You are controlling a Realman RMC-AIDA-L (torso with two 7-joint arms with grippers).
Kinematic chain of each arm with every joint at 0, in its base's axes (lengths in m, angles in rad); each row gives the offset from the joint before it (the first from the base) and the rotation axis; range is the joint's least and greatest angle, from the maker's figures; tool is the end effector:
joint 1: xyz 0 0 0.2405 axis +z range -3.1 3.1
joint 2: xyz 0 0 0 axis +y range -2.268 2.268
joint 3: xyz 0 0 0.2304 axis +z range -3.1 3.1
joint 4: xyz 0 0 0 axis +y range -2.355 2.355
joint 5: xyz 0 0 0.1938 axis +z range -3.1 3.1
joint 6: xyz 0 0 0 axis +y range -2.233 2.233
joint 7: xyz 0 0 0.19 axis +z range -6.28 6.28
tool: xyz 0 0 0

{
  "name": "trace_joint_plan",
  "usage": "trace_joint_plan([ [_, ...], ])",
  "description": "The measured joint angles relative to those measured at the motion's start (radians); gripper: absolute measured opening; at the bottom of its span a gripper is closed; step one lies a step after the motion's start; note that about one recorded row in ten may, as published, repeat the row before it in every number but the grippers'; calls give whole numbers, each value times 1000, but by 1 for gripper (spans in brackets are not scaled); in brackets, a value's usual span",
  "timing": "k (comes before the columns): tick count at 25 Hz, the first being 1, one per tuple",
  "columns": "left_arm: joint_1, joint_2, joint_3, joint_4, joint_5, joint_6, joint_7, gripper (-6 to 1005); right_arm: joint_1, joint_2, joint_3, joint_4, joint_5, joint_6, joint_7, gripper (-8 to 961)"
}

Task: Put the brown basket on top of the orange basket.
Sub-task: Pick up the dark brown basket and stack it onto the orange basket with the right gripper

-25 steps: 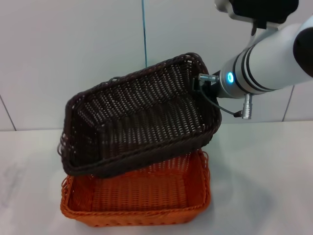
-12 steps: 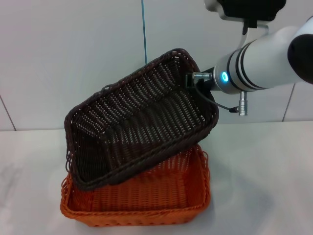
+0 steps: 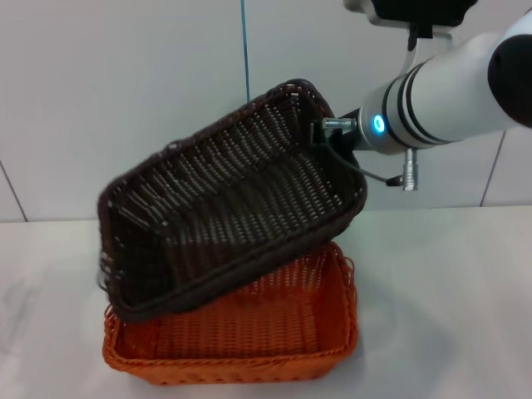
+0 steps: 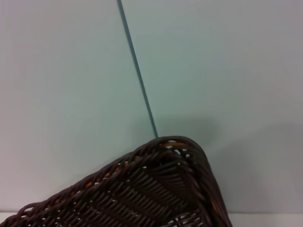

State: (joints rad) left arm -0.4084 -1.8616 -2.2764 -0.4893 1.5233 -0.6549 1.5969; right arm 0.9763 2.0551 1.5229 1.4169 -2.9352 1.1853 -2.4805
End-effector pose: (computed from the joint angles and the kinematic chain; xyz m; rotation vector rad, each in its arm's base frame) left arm -0.3928 0.3900 0.1073 -1.6624 -1.0999 -0.3682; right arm 0.0128 0.4362 -0.0069 -1.4191 -2.2298 -1.2330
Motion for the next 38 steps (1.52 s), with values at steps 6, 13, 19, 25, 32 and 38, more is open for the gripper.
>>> trace_joint_plan([
  [6, 2, 1, -1, -1, 0, -1, -1, 921, -41, 20, 2, -20, 1, -60, 55, 161],
  [13, -6, 16, 0, 7, 0, -4, -2, 921, -93, 23, -65, -49, 2, -153, 125, 161],
  [19, -12, 22, 1, 14, 0, -6, -2, 921, -132, 26, -153, -93, 3, -272, 208, 161],
  [25, -16, 30, 2, 19, 0, -7, -2, 921, -162, 27, -201, -104, 2, -311, 249, 161],
  [32, -21, 34, 3, 20, 4, -8, -2, 921, -262, 26, -221, -29, 0, -341, 257, 160],
  [38, -32, 31, 5, 20, 6, -8, -2, 921, -323, 26, -231, 3, -1, -381, 258, 160],
])
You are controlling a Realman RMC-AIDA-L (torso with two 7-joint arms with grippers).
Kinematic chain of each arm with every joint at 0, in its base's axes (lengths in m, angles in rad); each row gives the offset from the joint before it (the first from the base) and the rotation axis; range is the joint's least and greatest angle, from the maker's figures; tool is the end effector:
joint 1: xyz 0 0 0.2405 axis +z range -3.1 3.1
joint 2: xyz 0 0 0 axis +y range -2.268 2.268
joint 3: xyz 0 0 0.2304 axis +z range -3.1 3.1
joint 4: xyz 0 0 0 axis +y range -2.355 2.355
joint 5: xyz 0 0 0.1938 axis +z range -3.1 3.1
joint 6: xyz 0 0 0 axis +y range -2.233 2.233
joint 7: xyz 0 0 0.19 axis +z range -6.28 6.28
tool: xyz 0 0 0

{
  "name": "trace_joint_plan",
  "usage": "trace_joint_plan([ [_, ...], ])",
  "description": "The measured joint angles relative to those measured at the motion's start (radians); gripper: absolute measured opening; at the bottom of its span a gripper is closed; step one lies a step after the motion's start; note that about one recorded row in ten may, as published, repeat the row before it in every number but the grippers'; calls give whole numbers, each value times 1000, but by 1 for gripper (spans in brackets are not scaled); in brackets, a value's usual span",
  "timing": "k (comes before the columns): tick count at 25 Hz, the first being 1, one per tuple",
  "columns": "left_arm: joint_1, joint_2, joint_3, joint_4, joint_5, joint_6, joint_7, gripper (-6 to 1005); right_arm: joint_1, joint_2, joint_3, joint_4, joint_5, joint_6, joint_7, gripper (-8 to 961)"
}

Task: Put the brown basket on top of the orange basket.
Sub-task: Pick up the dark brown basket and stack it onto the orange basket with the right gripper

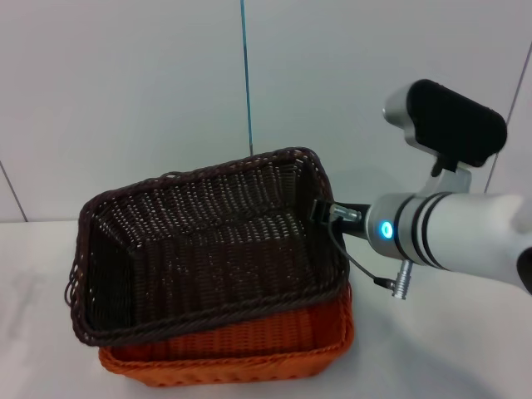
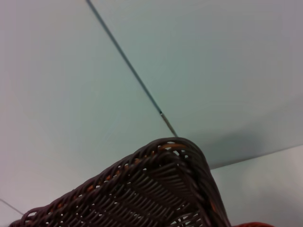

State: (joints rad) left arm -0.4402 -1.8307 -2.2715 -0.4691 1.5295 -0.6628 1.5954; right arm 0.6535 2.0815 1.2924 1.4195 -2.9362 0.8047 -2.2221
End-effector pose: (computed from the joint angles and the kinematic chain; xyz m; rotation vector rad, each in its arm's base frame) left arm -0.3865 0.4002 0.1163 -1.6843 -1.0704 -0.3619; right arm 0.0711 0.4101 -0.0566 -1.5867 -1.9813 -1.0134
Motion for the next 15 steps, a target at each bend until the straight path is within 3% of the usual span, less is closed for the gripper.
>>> trace_joint_plan([
  [9, -16, -6, 0, 0, 9, 4, 0, 920, -69, 0, 13, -25, 0, -88, -1, 160],
  [15, -22, -10, 0, -5, 11, 6, 0, 920, -74, 2, 1, -74, 2, -115, 8, 160],
])
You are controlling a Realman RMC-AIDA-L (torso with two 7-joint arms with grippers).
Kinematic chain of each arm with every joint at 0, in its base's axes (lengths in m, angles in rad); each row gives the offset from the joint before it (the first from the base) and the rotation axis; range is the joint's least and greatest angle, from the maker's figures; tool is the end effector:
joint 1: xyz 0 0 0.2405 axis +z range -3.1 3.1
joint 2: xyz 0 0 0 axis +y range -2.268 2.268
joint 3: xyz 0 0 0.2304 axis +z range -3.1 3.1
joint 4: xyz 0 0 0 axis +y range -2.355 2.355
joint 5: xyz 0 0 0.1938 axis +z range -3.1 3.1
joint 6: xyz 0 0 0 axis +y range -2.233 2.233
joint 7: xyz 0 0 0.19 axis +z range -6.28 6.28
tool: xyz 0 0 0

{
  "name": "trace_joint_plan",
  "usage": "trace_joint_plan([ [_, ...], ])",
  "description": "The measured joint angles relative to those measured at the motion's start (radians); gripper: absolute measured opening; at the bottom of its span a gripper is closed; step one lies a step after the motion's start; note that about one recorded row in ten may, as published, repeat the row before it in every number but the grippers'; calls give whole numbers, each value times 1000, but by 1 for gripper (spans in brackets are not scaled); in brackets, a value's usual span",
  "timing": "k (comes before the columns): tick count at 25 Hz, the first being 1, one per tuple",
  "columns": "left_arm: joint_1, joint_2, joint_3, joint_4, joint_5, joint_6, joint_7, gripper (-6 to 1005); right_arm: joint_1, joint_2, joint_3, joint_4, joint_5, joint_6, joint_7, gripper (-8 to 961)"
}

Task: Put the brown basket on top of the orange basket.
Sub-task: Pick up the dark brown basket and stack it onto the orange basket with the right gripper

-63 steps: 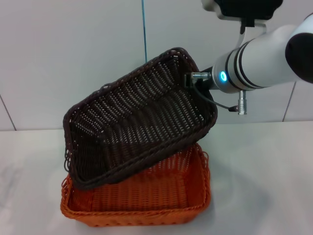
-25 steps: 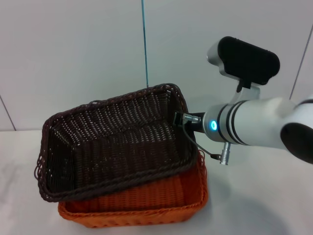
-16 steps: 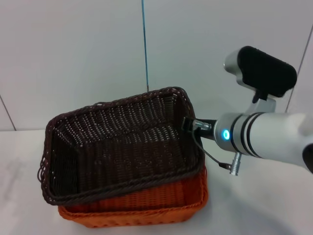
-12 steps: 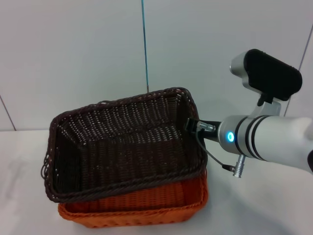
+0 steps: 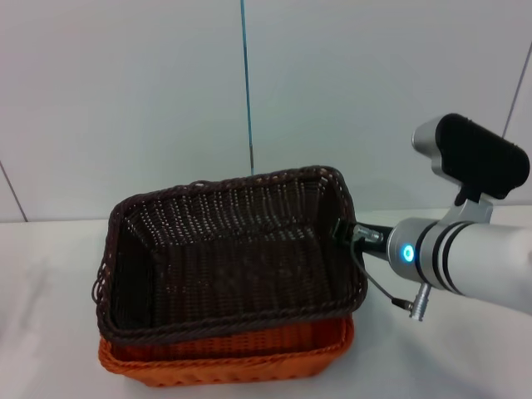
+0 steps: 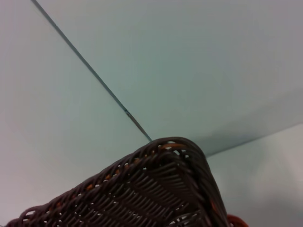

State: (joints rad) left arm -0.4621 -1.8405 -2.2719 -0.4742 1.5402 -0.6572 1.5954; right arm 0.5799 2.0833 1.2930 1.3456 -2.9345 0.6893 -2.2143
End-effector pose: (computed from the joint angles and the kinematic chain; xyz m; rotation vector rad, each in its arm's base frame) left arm -0.3771 0.4083 0.1122 -1.7021 -1.0525 -0.3692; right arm 0.1061 0.4124 -0.0601 -1.6437 -1.8995 -1.0214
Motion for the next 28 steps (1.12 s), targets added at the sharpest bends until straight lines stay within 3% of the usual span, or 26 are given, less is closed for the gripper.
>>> trace_joint_plan([
  [18, 6, -10, 0, -15, 0, 1, 0, 920, 5, 1, -70, -123, 2, -60, 36, 160],
  [28, 7, -13, -3, -15, 0, 3, 0, 920, 10, -4, -77, -136, 2, -94, -74, 151],
])
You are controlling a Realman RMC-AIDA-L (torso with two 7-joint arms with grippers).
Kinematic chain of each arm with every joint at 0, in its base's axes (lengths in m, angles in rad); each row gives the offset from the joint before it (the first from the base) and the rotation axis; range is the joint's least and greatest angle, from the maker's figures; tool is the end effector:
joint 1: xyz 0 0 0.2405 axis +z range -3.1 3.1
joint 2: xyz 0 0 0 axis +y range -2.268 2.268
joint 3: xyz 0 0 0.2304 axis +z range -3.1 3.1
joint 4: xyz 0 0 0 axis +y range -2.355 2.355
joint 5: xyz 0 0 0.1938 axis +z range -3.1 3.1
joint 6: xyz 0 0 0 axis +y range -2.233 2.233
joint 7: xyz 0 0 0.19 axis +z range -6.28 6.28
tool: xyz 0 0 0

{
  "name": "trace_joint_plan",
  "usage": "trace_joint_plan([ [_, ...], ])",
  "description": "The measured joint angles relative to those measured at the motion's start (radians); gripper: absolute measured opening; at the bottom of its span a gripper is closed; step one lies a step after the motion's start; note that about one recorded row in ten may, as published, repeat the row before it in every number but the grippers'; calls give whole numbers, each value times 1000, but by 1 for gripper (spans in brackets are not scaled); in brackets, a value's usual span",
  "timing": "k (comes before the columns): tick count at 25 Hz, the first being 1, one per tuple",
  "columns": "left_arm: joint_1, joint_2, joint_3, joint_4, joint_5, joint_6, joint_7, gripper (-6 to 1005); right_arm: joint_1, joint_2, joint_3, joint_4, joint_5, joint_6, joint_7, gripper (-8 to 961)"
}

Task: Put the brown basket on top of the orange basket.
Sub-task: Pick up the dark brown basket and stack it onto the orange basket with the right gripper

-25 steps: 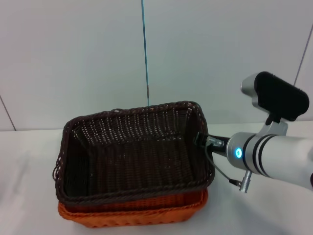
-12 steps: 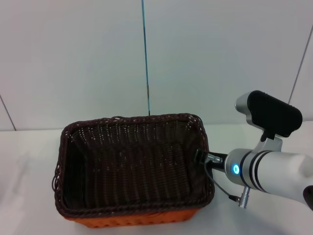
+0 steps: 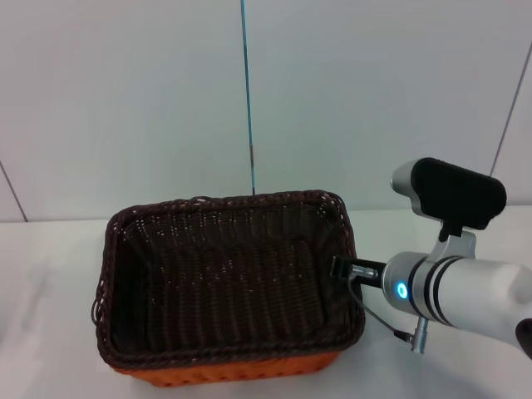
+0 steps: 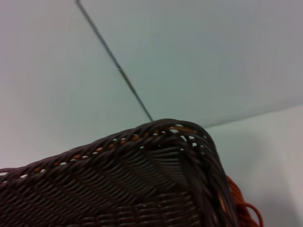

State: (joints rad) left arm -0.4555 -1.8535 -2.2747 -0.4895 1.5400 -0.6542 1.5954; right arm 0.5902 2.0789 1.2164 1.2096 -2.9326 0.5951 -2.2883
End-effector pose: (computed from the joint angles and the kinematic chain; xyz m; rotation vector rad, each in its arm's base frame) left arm -0.3759 0.4076 0.1099 -1.6980 -1.0521 -0.3767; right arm 0.1308 0.4076 -0.0859 -1.5910 -2.0508 -1.0667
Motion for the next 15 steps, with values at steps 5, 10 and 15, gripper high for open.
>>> trace_joint_plan([
  [5, 0, -5, -5, -8, 0, 2, 0, 921, -11, -3, 4, 39, 8, -2, -83, 173],
  [10, 5, -10, -7, -26, 0, 3, -9, 921, -21, -4, -9, 94, 11, -3, -155, 237],
  [15, 39, -31, -8, -96, 4, 5, -50, 921, -66, -4, -20, 173, 8, 0, -182, 327],
])
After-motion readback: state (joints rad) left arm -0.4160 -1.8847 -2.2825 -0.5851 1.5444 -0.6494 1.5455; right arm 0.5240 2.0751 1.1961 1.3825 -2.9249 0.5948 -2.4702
